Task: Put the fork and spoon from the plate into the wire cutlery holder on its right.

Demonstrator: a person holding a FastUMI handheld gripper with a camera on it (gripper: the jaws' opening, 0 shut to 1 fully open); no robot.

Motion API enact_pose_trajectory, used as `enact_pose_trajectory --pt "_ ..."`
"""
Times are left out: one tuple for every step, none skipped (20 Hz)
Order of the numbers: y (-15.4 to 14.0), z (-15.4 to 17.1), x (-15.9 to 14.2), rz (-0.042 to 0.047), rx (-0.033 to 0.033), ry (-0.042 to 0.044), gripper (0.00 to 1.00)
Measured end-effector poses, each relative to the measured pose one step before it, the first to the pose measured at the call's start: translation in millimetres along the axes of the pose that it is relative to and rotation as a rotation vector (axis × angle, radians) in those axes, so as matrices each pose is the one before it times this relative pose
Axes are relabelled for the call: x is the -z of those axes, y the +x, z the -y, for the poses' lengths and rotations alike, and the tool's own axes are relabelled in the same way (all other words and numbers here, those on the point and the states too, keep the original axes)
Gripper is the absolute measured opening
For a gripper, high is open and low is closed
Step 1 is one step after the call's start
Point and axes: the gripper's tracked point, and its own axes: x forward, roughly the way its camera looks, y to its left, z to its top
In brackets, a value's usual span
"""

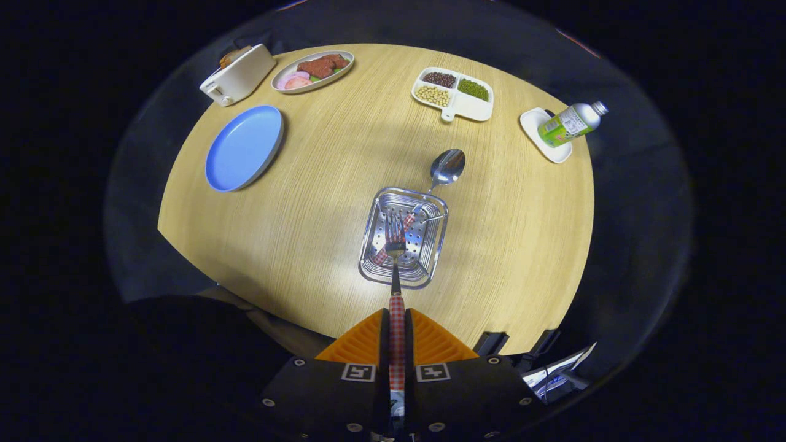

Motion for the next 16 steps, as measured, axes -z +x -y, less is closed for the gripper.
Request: enact_pose_trajectory --pt "2.05 1.16 -2.10 -0.02661 -0.00806 -0.00846 0.10" --pt "6.03 4.44 -2.57 -0.01619 0.00398 -0.00491 0.10" --pt "3.83 2.67 -6.43 -0.00649 0.00334 0.00114 0.11" --pt "2.50 0.79 -5.38 -0.00217 -0.00368 0.00566 0.12" --pt "2.25 -0.37 -5.02 0.00038 -0.01148 0.01067 0.11" --pt "0.80 -1.33 -3.68 0.00103 -0.01123 0.01342 0.14" --pt "0.20 -1.38 -6.62 0.01836 -0.01401 0.01645 0.14" --pt "-0.82 -0.95 -7.82 0.02676 -0.00459 0.02310 0.16" --pt "-1.30 -1.31 -10.73 0.04631 -0.01200 0.02624 0.16" --pt "-3.49 -0.87 -11.49 0.05215 -0.00718 0.03193 0.17" --pt "-4.52 -2.77 -8.52 0.05335 -0.01683 0.03409 0.18" --pt "-3.03 -1.47 -10.86 0.05475 -0.00572 0.03803 0.19" --pt "-3.67 -1.25 -8.70 0.05449 -0.00574 0.03156 0.21" --pt "-6.27 -2.29 -9.10 0.05841 -0.00441 0.02742 0.24" --pt "-6.05 -2.11 -7.56 0.05143 -0.00299 0.01932 0.28" --pt "-6.89 -1.96 -8.41 0.05526 -0.00489 0.02040 0.37"
